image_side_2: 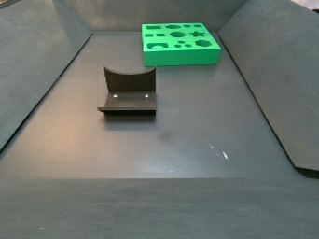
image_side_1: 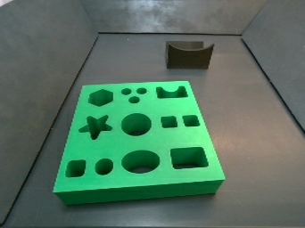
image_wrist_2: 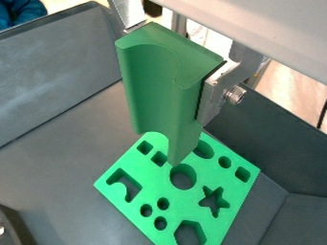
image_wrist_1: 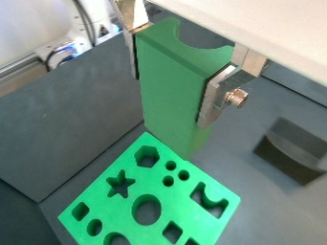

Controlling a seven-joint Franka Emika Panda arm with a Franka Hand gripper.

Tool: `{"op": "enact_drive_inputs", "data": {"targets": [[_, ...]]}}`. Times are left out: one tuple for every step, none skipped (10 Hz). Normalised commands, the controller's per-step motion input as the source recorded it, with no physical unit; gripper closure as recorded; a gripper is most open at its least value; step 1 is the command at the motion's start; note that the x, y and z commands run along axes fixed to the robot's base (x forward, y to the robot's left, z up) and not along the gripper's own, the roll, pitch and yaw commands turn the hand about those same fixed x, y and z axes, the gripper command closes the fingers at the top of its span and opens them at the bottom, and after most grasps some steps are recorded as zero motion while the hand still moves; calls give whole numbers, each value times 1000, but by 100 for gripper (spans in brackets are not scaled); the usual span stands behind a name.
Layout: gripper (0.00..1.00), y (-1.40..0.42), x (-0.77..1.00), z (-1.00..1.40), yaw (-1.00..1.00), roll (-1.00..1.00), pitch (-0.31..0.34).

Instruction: Insert the arch object.

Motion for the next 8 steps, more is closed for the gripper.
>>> {"op": "enact_drive_inputs", "data": {"targets": [[100,111,134,-934,574,73,-67],[100,37,177,-1000,546,37,-51],[100,0,369,-1000,386,6,-14],[100,-11,637,-1000,111,33,0],[100,11,749,-974,0,136,0],[100,120,814,-883,-6,156,33],[100,177,746,-766,-3,203,64],[100,126,731,-809,0,193,39]]}}
